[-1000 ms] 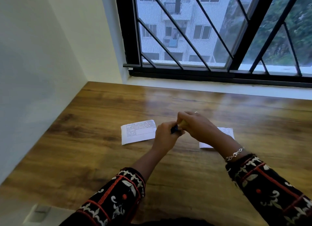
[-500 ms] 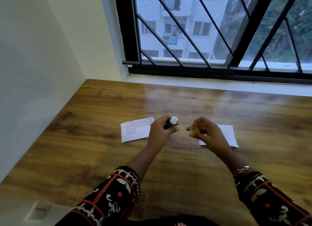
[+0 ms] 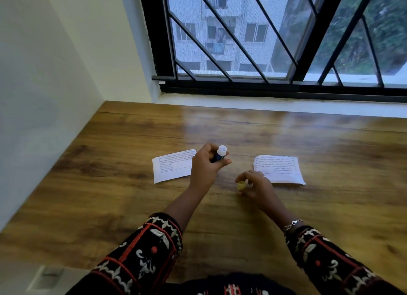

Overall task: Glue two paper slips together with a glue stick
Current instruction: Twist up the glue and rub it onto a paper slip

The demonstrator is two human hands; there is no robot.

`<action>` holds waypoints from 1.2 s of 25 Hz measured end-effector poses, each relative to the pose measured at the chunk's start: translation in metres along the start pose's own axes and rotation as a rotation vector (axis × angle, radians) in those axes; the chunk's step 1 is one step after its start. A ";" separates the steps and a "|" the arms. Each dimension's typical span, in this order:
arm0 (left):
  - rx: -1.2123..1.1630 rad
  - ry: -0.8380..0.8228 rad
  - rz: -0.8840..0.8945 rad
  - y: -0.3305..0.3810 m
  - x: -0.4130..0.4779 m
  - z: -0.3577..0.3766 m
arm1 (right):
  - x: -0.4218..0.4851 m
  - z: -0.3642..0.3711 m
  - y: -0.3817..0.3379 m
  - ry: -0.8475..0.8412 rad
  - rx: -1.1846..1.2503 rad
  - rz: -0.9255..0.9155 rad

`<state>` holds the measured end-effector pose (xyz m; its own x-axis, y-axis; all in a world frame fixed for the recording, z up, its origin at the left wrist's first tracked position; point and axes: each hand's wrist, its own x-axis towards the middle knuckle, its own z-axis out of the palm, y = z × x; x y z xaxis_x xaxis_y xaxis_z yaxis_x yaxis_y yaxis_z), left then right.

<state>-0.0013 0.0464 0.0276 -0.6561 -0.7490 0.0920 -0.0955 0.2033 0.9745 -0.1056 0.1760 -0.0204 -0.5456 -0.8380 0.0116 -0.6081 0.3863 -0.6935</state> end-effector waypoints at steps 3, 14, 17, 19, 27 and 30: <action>-0.005 -0.001 -0.006 0.002 -0.001 0.001 | 0.001 0.004 0.005 -0.023 -0.021 0.005; -0.065 0.055 0.081 0.022 0.003 0.012 | 0.008 -0.007 -0.033 0.084 1.264 0.205; -0.098 0.077 0.093 0.030 0.002 0.017 | 0.017 -0.002 -0.050 -0.051 1.553 0.221; -0.127 0.083 0.088 0.034 0.002 0.018 | 0.021 0.002 -0.054 -0.014 1.610 0.195; -0.042 -0.074 0.158 0.047 -0.002 0.021 | 0.028 -0.002 -0.063 0.026 1.557 0.448; -0.029 -0.062 0.181 0.049 0.000 0.022 | 0.028 -0.008 -0.062 0.003 1.546 0.434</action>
<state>-0.0223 0.0703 0.0714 -0.7054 -0.6614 0.2549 0.0497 0.3126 0.9486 -0.0883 0.1319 0.0288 -0.5156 -0.7727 -0.3702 0.7228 -0.1603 -0.6722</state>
